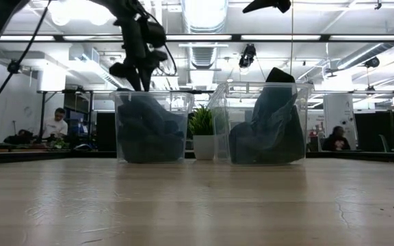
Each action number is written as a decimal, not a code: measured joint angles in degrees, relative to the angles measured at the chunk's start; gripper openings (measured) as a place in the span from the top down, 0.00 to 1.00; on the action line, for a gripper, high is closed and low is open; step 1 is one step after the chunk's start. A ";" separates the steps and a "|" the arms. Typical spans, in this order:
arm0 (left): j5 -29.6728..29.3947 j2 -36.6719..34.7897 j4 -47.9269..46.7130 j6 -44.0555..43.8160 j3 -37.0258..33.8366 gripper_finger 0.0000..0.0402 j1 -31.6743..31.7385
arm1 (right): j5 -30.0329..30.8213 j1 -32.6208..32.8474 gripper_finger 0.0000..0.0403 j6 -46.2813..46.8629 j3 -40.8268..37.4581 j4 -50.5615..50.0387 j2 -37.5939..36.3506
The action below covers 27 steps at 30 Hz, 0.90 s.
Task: Pick & Place hat
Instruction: Put the blue cap into the left transparent bin, then return to Home Position
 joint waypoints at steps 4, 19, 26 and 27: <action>-0.69 -2.64 0.51 0.13 0.68 0.66 -0.03 | 0.00 0.00 0.26 0.00 -0.38 0.04 0.02; 4.13 -14.67 1.88 0.48 0.17 0.71 -1.96 | -1.54 0.46 0.46 2.80 -5.81 -2.90 0.04; 11.79 -19.40 8.18 0.81 -2.43 0.98 -6.02 | -11.14 0.97 0.94 -2.78 -13.57 10.89 -0.11; 13.66 -20.12 9.97 0.77 -3.03 0.98 -6.69 | -11.76 0.99 0.96 -3.44 -14.83 13.40 -0.13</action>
